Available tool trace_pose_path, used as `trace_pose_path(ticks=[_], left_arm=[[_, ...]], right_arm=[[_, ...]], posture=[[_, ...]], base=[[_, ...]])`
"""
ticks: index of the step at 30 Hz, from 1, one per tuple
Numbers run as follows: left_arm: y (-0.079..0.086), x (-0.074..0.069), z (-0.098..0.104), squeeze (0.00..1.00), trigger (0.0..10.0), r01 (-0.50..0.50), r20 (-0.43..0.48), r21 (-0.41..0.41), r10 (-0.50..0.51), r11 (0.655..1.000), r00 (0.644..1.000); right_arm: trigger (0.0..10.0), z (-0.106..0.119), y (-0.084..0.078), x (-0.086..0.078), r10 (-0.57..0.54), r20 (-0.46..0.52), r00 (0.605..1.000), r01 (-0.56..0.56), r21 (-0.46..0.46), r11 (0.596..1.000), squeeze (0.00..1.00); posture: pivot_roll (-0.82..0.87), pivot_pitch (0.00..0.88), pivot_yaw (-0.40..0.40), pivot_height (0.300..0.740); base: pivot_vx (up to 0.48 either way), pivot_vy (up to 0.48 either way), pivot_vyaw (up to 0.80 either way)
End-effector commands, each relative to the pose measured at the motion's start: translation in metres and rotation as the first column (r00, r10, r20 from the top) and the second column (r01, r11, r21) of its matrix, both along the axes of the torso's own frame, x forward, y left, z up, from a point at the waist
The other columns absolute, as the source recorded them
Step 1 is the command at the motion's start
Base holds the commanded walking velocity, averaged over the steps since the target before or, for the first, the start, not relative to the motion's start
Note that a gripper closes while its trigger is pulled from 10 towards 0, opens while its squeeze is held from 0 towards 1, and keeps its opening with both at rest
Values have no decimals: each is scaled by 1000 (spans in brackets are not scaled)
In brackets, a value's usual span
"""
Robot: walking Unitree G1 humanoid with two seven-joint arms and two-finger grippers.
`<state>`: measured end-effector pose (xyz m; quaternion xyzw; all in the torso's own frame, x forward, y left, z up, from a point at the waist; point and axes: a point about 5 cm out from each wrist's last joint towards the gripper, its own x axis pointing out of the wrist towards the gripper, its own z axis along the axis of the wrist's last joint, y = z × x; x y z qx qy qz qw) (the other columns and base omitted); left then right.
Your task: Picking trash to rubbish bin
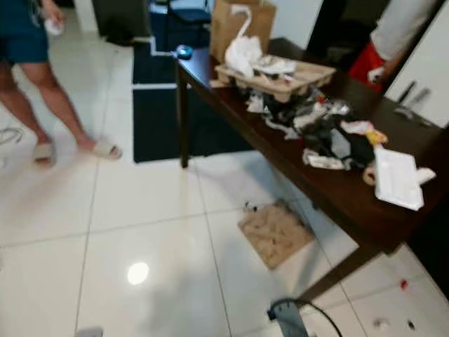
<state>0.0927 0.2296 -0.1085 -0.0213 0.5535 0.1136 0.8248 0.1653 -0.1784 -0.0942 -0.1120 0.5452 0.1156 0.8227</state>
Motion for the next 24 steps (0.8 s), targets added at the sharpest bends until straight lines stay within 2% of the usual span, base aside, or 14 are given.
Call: trace_pose_path(ticks=[1,15,22,24], left_arm=[[-3,-6,-2,0,10000,-3,-22,-10,2,1000,1000],[1,-8,-2,0,10000,-17,-22,1,17,1000,1000],[1,-10,-2,0,10000,-22,-30,10,22,1000,999],[1,-11,-2,0,10000,-21,-33,12,22,1000,999]], right_arm=[[10000,-2,-4,-6,-10,-23,1000,9,-9,1000,0],[10000,0,-5,-1,-1,-11,1000,1,-19,1000,0],[10000,0,-5,-1,-2,-13,1000,1,-19,1000,0],[10000,0,-5,-2,-1,-14,1000,1,-19,1000,0]], posture=[[230,97,-98,740],[238,95,-100,740],[238,95,-101,740],[238,95,-100,740]], base=[[0,0,-800],[0,0,-800],[0,0,0],[0,0,-800]])
